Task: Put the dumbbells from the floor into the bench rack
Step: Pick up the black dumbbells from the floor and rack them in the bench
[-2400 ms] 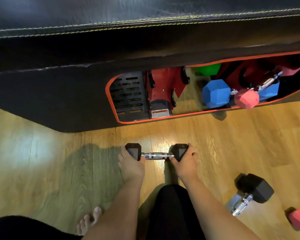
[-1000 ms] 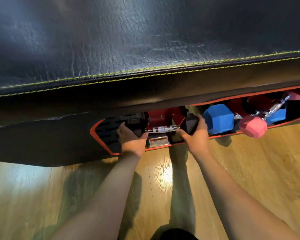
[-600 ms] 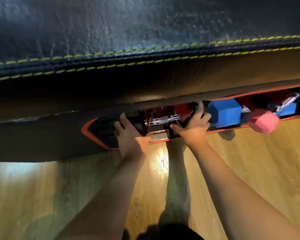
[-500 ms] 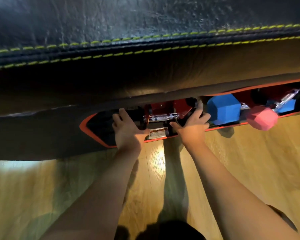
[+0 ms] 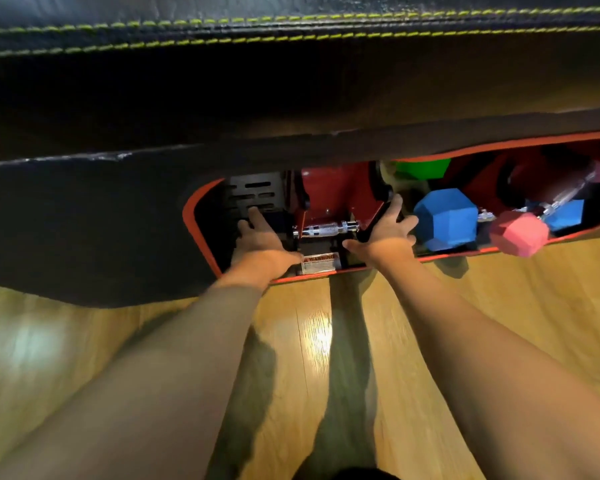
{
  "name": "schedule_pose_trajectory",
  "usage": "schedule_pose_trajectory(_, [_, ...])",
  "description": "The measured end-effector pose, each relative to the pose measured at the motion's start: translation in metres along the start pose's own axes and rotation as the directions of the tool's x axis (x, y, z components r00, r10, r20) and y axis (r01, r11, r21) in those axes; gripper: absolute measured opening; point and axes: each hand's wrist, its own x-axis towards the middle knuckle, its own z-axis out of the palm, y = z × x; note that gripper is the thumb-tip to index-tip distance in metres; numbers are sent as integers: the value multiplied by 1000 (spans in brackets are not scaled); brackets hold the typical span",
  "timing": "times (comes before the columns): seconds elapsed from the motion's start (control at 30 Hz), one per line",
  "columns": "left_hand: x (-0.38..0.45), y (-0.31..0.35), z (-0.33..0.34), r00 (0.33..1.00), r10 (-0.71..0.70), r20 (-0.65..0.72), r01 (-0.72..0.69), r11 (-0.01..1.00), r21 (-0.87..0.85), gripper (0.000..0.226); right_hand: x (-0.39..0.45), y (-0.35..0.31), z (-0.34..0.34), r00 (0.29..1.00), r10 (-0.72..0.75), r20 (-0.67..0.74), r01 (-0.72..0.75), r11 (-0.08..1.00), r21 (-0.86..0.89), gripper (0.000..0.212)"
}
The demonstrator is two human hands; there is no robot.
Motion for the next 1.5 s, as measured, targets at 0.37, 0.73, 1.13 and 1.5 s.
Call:
schedule_pose_trajectory(0.37, [-72, -58, 20, 983, 74, 169, -62, 995, -79, 122, 8, 45, -21, 926, -236, 295, 253, 967, -20, 131])
schedule_pose_trajectory(0.73, [-189, -29, 114, 973, 211, -90, -224, 957, -186, 84, -83, 236, -38, 894, -422, 152, 439, 892, -108, 76])
schedule_pose_trajectory(1.13, [-357, -21, 267, 788, 427, 444, -505, 860, 68, 110, -122, 394, -64, 984, -78, 160, 123, 950, -288, 89])
schedule_pose_trajectory(1.5, [-351, -18, 287, 729, 428, 534, -553, 828, 91, 81, -128, 411, -62, 975, -98, 200, 119, 988, -97, 89])
